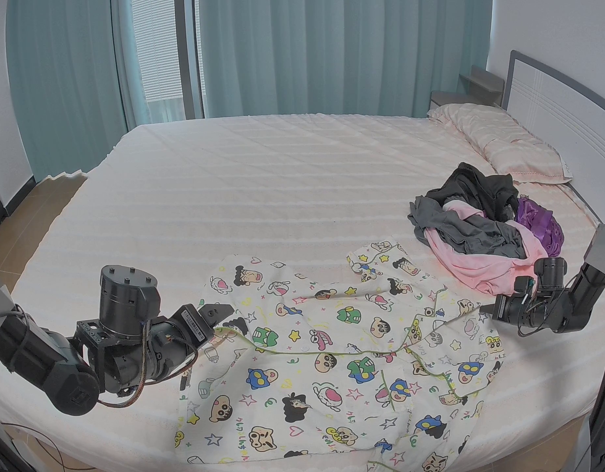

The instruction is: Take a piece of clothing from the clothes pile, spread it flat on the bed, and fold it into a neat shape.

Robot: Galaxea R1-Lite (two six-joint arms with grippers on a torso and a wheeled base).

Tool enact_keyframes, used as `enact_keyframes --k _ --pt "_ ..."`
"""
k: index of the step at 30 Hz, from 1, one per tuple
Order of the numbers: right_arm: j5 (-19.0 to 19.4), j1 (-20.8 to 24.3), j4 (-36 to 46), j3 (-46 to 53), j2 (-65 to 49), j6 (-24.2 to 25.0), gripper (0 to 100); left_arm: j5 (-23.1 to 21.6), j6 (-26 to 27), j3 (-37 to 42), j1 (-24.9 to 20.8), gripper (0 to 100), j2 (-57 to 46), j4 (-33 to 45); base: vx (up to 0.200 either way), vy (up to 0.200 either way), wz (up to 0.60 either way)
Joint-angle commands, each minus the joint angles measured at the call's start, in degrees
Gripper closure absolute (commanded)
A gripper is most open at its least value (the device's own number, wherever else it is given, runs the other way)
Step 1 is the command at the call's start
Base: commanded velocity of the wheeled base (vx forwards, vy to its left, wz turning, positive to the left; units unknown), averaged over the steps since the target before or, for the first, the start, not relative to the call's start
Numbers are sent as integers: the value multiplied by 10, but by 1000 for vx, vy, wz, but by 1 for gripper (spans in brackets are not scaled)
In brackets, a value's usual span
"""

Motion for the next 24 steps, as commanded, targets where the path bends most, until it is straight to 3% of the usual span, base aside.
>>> enact_keyframes --k 1,12,13,17,24 --pt "-2 -6 -1 -3 -2 0 100 1 -1 1 0 0 0 0 0 0 0" --pt "-33 -18 1 -2 -3 2 100 1 -1 1 0 0 0 0 0 0 0" --pt "-36 -17 1 -2 -3 2 0 1 -1 1 0 0 0 0 0 0 0" --pt "-40 -18 -4 5 -11 9 0 1 0 1 0 0 0 0 0 0 0" --pt "-40 -18 -6 29 -83 101 0 -6 -1 3 9 0 6 0 0 0 0"
